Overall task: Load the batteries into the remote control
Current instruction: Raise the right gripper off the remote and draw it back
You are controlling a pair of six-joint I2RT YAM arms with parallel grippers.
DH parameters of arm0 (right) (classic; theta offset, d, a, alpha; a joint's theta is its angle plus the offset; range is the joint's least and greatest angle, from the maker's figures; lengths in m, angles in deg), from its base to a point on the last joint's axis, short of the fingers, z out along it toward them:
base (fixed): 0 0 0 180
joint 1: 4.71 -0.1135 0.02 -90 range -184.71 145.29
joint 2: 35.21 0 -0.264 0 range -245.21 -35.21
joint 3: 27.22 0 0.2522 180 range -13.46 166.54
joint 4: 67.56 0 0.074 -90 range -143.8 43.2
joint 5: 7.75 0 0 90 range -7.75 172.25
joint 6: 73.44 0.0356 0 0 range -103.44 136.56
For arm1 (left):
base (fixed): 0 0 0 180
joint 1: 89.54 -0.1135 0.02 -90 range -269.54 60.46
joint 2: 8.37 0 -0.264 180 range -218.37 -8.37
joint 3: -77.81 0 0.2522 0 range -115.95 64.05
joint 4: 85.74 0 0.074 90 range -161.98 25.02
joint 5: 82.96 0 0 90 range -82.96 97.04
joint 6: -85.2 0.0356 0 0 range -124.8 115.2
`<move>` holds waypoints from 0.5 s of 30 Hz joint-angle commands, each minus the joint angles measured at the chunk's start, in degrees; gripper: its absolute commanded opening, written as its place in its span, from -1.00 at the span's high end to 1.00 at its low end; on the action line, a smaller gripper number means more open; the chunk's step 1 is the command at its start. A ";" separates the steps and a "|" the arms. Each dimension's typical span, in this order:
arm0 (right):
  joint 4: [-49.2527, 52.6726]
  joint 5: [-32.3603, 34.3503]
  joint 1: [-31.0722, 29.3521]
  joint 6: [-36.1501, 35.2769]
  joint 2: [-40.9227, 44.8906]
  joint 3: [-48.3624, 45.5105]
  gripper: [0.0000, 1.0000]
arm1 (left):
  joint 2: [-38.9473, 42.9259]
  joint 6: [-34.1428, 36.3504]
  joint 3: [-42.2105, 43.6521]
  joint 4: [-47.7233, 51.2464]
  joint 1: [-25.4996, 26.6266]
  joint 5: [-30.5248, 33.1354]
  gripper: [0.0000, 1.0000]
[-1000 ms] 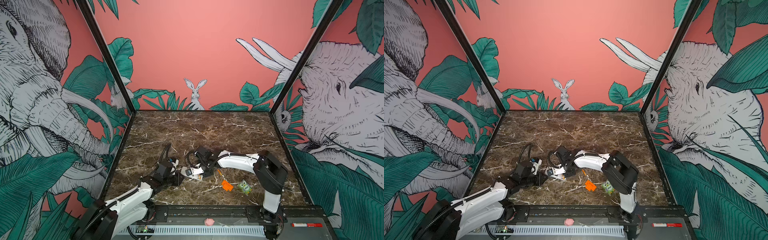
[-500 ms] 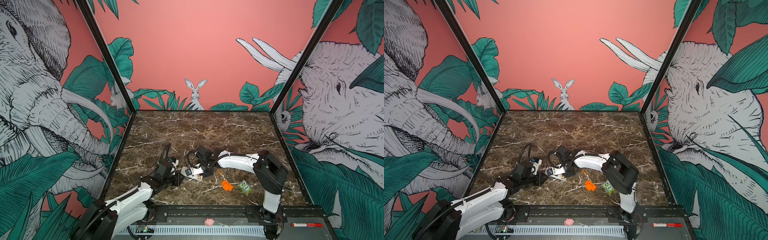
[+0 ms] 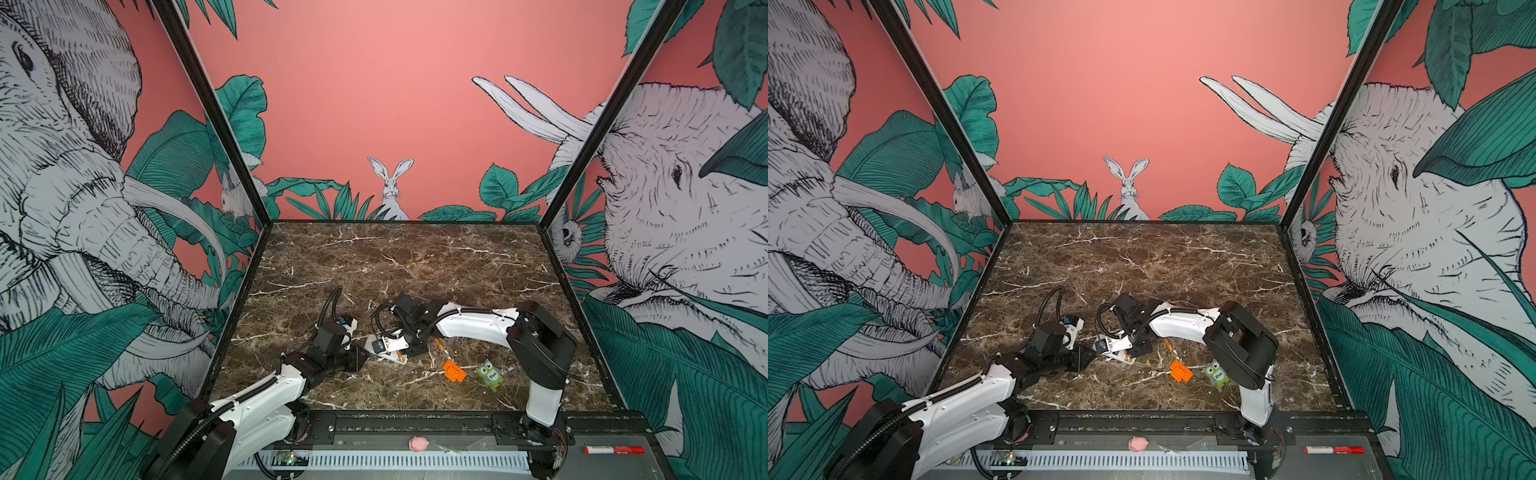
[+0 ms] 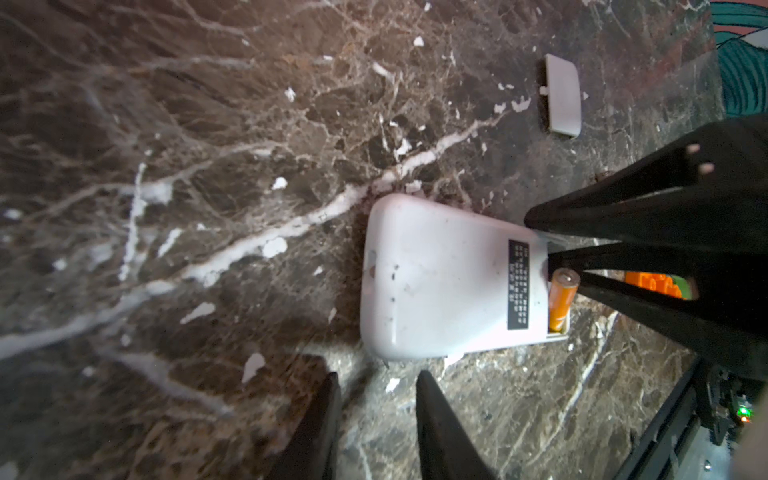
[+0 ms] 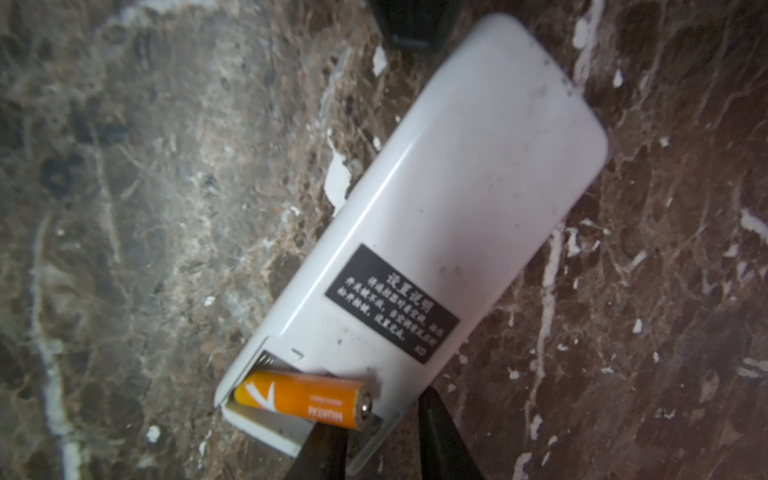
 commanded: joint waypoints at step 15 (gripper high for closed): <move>3.36 0.24 -0.41 0.26 3.70 -2.18 0.20 | -0.10 -0.27 0.82 0.94 -0.12 0.50 0.34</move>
